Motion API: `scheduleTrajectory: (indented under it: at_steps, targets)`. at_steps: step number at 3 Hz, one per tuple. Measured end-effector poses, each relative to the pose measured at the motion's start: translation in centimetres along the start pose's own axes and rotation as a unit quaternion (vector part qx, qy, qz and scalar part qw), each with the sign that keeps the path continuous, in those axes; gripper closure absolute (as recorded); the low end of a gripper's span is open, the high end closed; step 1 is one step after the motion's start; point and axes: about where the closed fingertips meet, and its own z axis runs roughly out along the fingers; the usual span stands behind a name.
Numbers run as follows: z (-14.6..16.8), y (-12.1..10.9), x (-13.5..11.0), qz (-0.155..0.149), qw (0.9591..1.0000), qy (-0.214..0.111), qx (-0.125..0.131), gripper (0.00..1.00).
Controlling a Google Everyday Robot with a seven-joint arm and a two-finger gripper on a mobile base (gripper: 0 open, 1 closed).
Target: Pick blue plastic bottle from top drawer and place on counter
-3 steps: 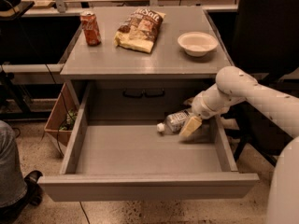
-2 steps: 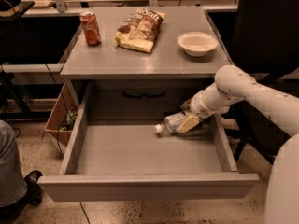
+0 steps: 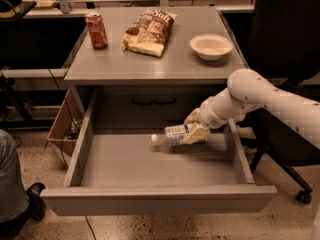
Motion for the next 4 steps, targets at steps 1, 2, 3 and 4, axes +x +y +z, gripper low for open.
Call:
scheduleTrajectory:
  at_steps: [1, 2, 3, 4]
  targets:
    - [-1.7, 2.7, -3.6, -0.040, 0.9990, -0.016, -0.005, 1.00]
    - [-4.7, 3.8, -6.9, -0.073, 0.9966, -0.038, -0.001, 1.00]
    - [-8.7, 4.0, -9.8, -0.098, 0.9940, -0.046, 0.016, 1.00]
    - [-13.3, 3.7, -13.0, -0.131, 0.9895, -0.038, 0.048, 1.00]
